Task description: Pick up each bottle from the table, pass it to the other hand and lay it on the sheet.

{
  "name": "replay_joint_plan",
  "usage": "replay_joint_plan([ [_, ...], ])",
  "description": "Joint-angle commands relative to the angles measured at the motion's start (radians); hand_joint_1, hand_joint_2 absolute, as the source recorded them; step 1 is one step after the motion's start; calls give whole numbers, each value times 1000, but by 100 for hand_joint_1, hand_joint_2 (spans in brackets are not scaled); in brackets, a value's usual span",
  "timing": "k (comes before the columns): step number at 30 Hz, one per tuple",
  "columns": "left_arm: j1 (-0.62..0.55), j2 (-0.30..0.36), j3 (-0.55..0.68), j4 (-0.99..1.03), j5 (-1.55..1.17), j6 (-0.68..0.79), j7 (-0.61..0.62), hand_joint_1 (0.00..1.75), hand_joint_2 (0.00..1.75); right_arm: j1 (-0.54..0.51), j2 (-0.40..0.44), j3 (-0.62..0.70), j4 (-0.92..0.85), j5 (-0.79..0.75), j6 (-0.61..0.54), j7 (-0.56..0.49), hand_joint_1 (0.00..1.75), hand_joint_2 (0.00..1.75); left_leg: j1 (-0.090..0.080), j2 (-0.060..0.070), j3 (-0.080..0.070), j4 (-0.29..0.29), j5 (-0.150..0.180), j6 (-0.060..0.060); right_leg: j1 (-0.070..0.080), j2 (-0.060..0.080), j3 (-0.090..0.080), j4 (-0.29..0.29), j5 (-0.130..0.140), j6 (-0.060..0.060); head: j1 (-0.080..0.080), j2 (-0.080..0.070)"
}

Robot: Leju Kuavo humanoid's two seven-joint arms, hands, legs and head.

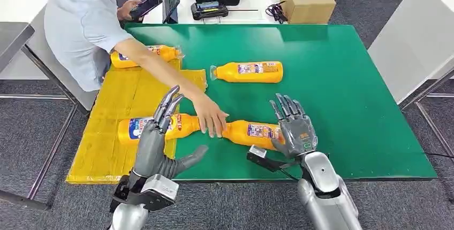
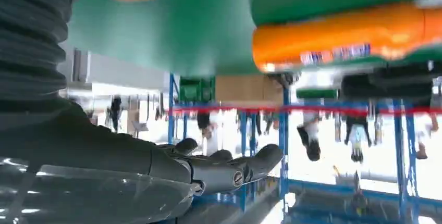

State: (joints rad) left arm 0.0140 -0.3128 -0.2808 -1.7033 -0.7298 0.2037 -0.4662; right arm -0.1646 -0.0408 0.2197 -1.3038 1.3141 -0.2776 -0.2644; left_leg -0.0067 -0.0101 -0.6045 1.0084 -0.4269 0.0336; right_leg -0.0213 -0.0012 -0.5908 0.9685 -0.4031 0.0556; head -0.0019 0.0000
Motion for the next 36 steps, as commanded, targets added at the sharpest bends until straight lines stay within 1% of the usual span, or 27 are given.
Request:
replay_joint_plan([
  [1,-14,23,-5,24,12,-7,-5,0,175,-54,-47,70,171,-154,101,-49,0,175,1,2,2,-1,-1,-1,1,1,2,-1,0,-1,0,0],
  [2,-14,23,-6,25,13,-9,-7,0,175,-60,-55,83,182,-149,111,-36,0,175,1,3,5,-1,-2,-2,1,2,4,-1,-1,-3,0,0],
  [5,-7,7,0,7,14,-36,-4,0,175,-72,-86,112,209,-159,133,-17,0,175,1,2,4,0,-1,-2,1,2,4,-1,-1,-2,0,0],
  [7,-7,7,0,6,14,-36,-4,0,175,-70,-89,112,211,-160,133,-19,0,175,1,1,2,0,-1,-1,1,1,2,-1,0,-1,0,0],
  [8,-7,7,0,6,14,-36,-4,0,175,-70,-89,112,211,-160,133,-19,0,175,1,2,3,0,-1,-2,1,1,4,-1,-1,-2,0,0],
  [9,-6,7,1,8,12,-41,-1,0,175,-75,-97,119,221,-170,152,-9,0,175,1,1,2,0,-1,-1,1,1,2,-1,0,-1,0,0],
  [10,-7,8,1,14,12,-44,-2,0,175,-76,-107,125,231,-176,163,-5,0,175,1,2,4,0,-2,-2,1,1,4,-1,-1,-2,0,0],
  [13,-10,6,-5,27,15,-47,-5,0,175,-77,-117,124,263,-184,162,9,0,175,0,1,2,-1,-1,-1,0,1,2,-1,0,-1,0,0],
  [16,-13,5,-11,32,15,-44,-6,0,175,-82,-122,128,287,-177,144,25,0,175,1,1,4,-1,-2,-2,1,0,5,-1,-1,-3,0,0],
  [18,-9,5,-10,27,15,-43,-5,0,175,-88,-120,129,289,-153,129,46,0,175,1,1,3,0,-1,-2,1,1,3,-1,-1,-2,0,0],
  [23,-7,6,-10,25,14,-44,-5,0,175,-90,-117,129,287,-151,129,48,0,175,1,2,4,0,-2,-2,1,1,4,-1,-1,-2,0,0],
  [26,4,7,-11,15,12,-48,-3,0,175,-88,-110,119,271,-127,130,74,0,175,1,2,4,0,-2,-2,1,1,4,-1,-1,-2,0,0],
  [30,-3,11,-20,24,11,-55,-4,0,175,-99,-97,86,319,-150,155,66,0,175,1,1,4,-1,-1,-2,1,1,3,-1,-1,-2,0,0],
  [32,-10,11,-24,34,12,-56,-5,0,175,-106,-91,71,361,-174,152,45,0,175,1,1,4,0,-1,-2,2,0,4,-1,-1,-3,0,0],
  [36,-11,10,-25,36,12,-56,-5,0,175,-105,-92,70,364,-176,151,41,0,175,1,1,6,-1,-1,-2,2,0,6,-2,-1,-3,0,0],
])
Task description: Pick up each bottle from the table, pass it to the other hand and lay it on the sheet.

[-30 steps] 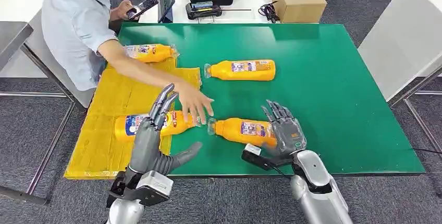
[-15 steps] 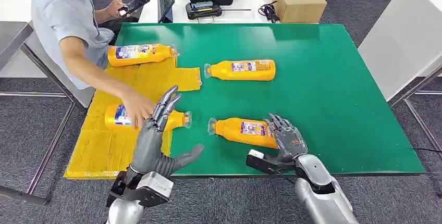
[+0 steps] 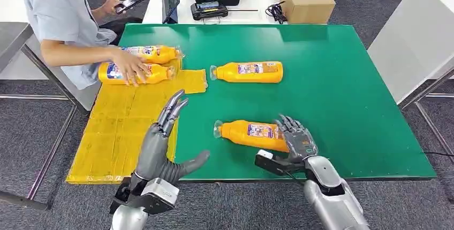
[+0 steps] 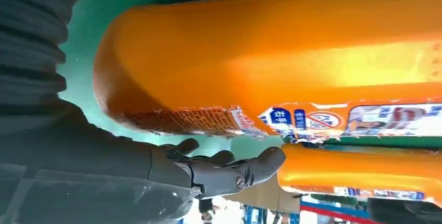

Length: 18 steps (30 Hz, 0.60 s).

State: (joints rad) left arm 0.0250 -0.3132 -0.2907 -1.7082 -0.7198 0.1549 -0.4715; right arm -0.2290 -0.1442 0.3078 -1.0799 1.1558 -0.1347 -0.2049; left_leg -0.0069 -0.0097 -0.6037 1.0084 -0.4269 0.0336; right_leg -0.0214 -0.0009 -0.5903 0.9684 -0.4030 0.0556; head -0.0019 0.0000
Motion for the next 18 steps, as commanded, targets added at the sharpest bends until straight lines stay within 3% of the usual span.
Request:
replay_joint_plan([
  [1,-22,11,-15,41,2,-7,1,0,175,-40,12,-19,140,-17,8,-18,0,175,1,1,4,-1,-1,-2,2,0,5,-1,-1,-3,0,0],
  [11,-28,14,-18,48,5,-13,0,0,175,-48,14,-26,165,-40,27,-30,0,175,1,1,4,-1,0,-1,1,0,4,-1,0,-2,0,0],
  [12,-36,15,-20,58,7,-15,-1,0,175,-58,8,-28,194,-57,32,-47,159,175,1,1,5,-1,-1,-2,2,-1,5,-1,0,-2,0,0],
  [13,-42,16,-22,67,9,-15,-2,0,175,-68,4,-33,226,-74,37,-55,175,175,1,0,5,-1,0,-1,1,-1,5,-1,0,-2,0,0],
  [18,-57,20,-31,84,17,-15,-6,0,175,-96,-2,-40,313,-107,32,-78,175,175,1,0,6,-1,0,-2,1,-1,6,-2,0,-2,0,0],
])
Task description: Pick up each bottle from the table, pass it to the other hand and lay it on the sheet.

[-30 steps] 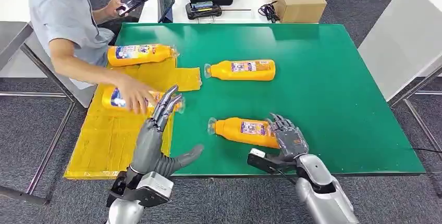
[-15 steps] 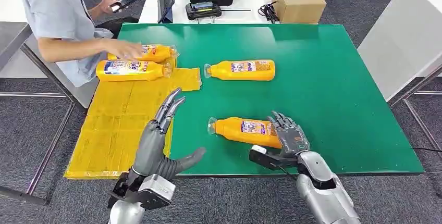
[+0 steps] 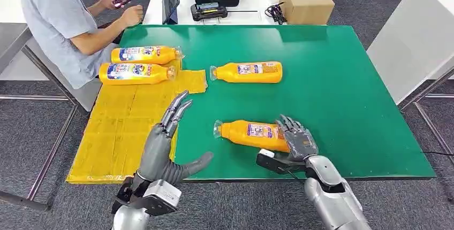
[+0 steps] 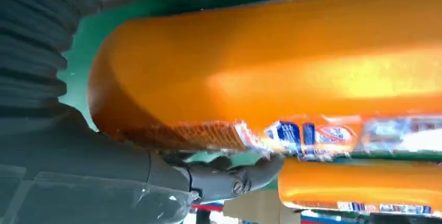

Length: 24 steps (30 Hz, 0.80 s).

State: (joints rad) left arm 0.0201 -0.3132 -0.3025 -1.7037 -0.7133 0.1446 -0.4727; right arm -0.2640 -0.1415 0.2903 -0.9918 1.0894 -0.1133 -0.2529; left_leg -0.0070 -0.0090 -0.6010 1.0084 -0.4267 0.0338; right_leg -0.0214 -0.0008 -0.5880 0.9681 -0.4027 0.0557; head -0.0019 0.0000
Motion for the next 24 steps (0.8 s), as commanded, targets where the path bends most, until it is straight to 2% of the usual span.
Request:
replay_joint_plan([
  [1,-52,20,-19,79,11,-4,-5,0,175,-59,-6,-24,227,-42,10,-30,175,175,1,-1,3,-1,0,-1,1,-2,4,-2,0,-2,0,0],
  [5,-61,21,-23,93,20,-8,-9,0,175,-55,-9,-39,251,-98,32,-70,175,175,1,-2,5,-1,0,-1,1,-2,6,-2,0,-2,0,0],
  [21,-68,18,-20,112,33,-4,-12,0,175,-52,-12,-38,276,-141,29,-89,175,175,2,-4,12,-1,0,-1,2,-5,11,-4,-1,-2,0,0],
  [24,-65,10,-10,107,47,-3,-10,0,175,-9,15,-87,190,-273,80,-189,175,175,2,-4,13,-1,0,-1,2,-4,11,-4,-1,-3,0,0],
])
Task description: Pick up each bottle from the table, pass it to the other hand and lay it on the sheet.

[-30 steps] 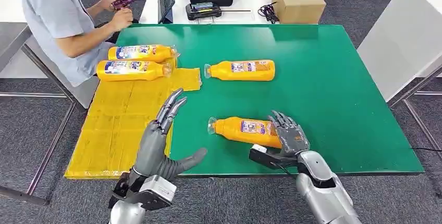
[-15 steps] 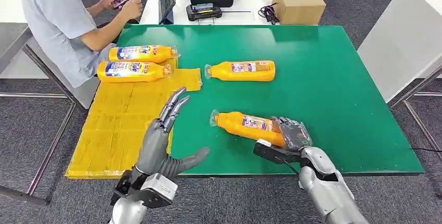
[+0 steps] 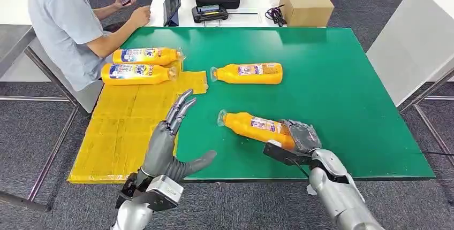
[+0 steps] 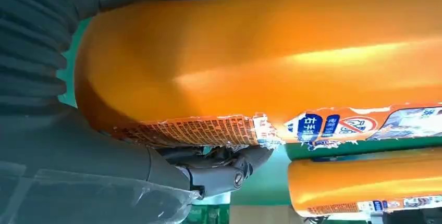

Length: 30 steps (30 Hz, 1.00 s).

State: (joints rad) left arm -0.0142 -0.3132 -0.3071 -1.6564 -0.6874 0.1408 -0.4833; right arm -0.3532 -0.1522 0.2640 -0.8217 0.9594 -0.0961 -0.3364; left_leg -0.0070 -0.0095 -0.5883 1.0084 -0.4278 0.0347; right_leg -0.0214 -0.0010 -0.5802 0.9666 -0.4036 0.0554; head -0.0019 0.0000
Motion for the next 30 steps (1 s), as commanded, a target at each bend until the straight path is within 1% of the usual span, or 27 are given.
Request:
replay_joint_plan([
  [1,-28,1,6,56,35,3,1,0,175,93,30,-67,-7,-166,72,-120,175,175,2,-3,1,-1,1,-2,2,-4,2,-2,0,-2,0,0],
  [2,-25,-6,26,53,90,-4,2,0,175,114,43,-78,-54,-212,96,-151,175,175,2,-3,1,-1,0,-2,2,-3,3,-2,0,-2,0,0],
  [3,-24,-20,70,73,244,-42,9,0,175,145,55,-87,-130,-266,129,-181,175,175,2,-3,0,-1,0,-3,2,-3,5,-3,0,-3,0,0],
  [4,-28,-26,103,98,334,-68,21,0,175,161,67,-90,-175,-296,147,-191,175,175,2,-1,1,-1,0,-2,2,-2,6,-2,0,-3,0,0],
  [5,-33,-21,111,116,347,-72,9,0,175,169,70,-86,-200,-298,155,-175,175,175,1,0,2,-1,0,-2,2,-1,7,-1,0,-2,0,0],
  [6,-34,-19,112,121,349,-72,5,0,175,170,71,-84,-205,-298,156,-171,175,175,2,1,2,-1,-1,-3,2,0,7,-2,0,-3,0,0],
  [7,-32,-36,137,144,453,-100,23,0,175,177,83,-94,-231,-336,170,-196,175,175,2,1,2,-2,-1,-3,2,0,7,-1,0,-3,0,0],
  [8,-37,-36,147,178,503,-117,32,0,175,180,94,-95,-256,-350,173,-204,175,175,1,2,1,-1,-1,-3,1,0,5,-1,0,-2,0,0],
  [9,-41,-36,160,238,649,-153,57,0,175,176,111,-96,-289,-393,205,-221,175,175,1,2,1,-2,-1,-4,2,1,5,-1,0,-3,0,0],
  [11,-51,-36,171,333,745,-208,56,0,175,171,120,-87,-334,-445,249,-216,175,175,1,2,-1,-1,-1,-3,2,1,3,-1,0,-2,0,0],
  [14,-64,-36,161,410,774,-237,39,0,175,167,108,-53,-372,-466,268,-209,175,175,2,2,-3,-1,-1,-4,2,1,2,0,0,-3,0,0],
  [15,-68,-36,153,421,773,-235,39,0,175,171,108,-41,-387,-473,272,-213,175,175,1,3,-5,-1,-1,-3,1,2,-1,1,0,-2,-1,0],
  [18,-78,-36,156,451,808,-234,80,0,175,177,112,-11,-413,-483,276,-217,175,175,2,2,-7,-1,-1,-2,2,1,-2,0,0,-2,0,0],
  [21,-92,-34,162,510,862,-272,98,0,175,167,132,9,-422,-513,285,-238,175,175,1,0,-9,-1,-1,-2,1,0,-3,0,0,-2,0,0],
  [24,-93,-33,152,563,908,-324,102,0,175,156,154,18,-416,-541,284,-251,175,175,1,3,-9,-1,-1,-3,1,3,-4,1,0,-2,0,0],
  [29,-90,-32,142,567,914,-330,96,0,175,154,163,24,-412,-555,285,-257,175,175,1,1,-12,-1,-1,-2,1,1,-7,1,0,-2,0,0],
  [30,-93,-32,141,565,915,-328,95,0,175,148,164,31,-401,-556,289,-257,175,175,2,2,-11,0,-2,-3,2,1,-6,1,-1,-3,0,0],
])
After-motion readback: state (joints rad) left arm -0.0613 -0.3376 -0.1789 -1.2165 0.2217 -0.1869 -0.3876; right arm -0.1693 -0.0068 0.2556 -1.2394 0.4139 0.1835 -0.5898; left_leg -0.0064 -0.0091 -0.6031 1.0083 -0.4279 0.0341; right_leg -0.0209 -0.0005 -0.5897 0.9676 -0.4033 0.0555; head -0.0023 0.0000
